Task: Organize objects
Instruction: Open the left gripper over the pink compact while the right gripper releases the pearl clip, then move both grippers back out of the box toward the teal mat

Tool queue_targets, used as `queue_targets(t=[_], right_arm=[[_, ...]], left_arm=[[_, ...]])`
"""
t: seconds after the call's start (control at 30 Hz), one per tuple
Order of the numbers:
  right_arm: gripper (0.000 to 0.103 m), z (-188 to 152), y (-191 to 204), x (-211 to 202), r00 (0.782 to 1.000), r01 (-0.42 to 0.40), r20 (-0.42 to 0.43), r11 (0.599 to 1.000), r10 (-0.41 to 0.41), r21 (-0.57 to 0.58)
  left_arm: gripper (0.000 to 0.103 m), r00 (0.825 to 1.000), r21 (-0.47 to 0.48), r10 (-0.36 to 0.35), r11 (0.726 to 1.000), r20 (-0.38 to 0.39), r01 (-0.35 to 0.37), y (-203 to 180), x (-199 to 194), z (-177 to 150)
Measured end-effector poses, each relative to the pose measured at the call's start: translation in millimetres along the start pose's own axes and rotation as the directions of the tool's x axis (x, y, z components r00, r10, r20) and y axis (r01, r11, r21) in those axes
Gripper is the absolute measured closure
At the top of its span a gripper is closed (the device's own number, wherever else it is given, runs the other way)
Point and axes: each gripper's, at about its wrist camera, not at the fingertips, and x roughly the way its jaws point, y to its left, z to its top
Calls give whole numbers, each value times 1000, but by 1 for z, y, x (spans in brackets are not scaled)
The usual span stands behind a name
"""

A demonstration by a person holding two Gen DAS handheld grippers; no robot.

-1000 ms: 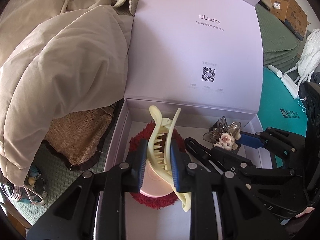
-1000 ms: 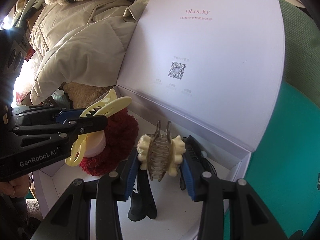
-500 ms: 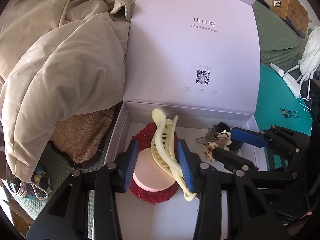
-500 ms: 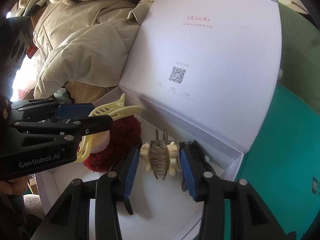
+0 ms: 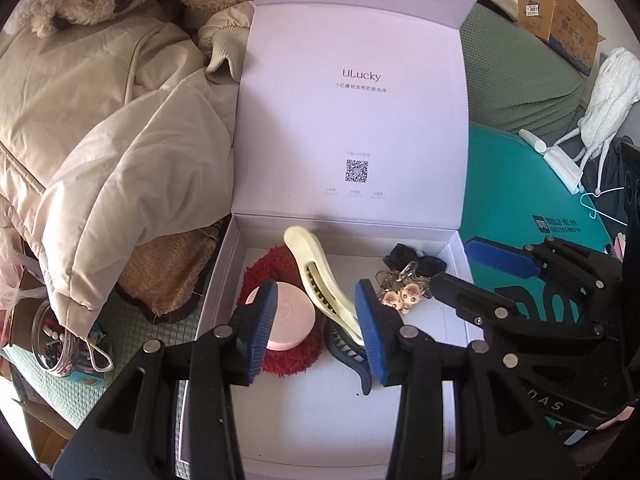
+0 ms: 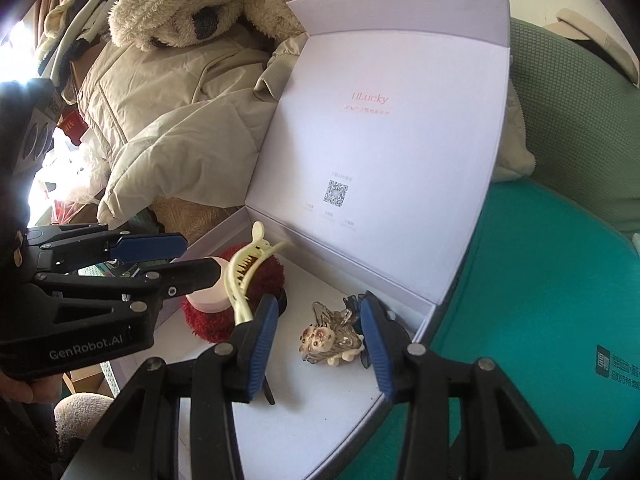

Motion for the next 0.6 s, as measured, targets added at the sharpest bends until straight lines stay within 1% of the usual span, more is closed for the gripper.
queue_targets(t=[0.03, 0.07, 0.13, 0.2, 0.23, 0.27, 0.3, 0.6], right_arm=[[59, -1, 0, -8, 1000, 3, 7, 1000, -3, -1], [59, -1, 0, -18, 1000, 7, 13, 1000, -7, -2], [59, -1, 2, -28, 1000, 16, 24, 1000, -16, -6], [59, 0, 3, -39, 999, 25, 34, 1000, -25, -10], [59, 0, 3, -46, 999, 30, 40, 999, -29, -11], [59, 1, 4, -51, 998, 34, 47, 999, -34, -12], [59, 1, 5, -58, 998, 38, 55, 999, -37, -13], [59, -1, 12, -113, 991, 80, 111, 997, -79, -1]], left_arm=[[65, 1000, 2, 0, 1000, 5, 0, 8, 0, 9], [65, 1000, 5, 0, 1000, 10, 0, -3, -10, 11], [65, 1000, 11, -2, 1000, 21, 2, -8, -32, 14], [65, 999, 17, -5, 1000, 34, 4, 2, -45, 12], [65, 999, 20, -6, 1000, 40, 5, 6, -47, 16], [65, 999, 23, -8, 1000, 47, 7, 3, -52, 17], [65, 999, 25, -10, 1000, 53, 8, 3, -71, 16], [63, 995, 43, -21, 999, 101, 17, -11, -130, 12]])
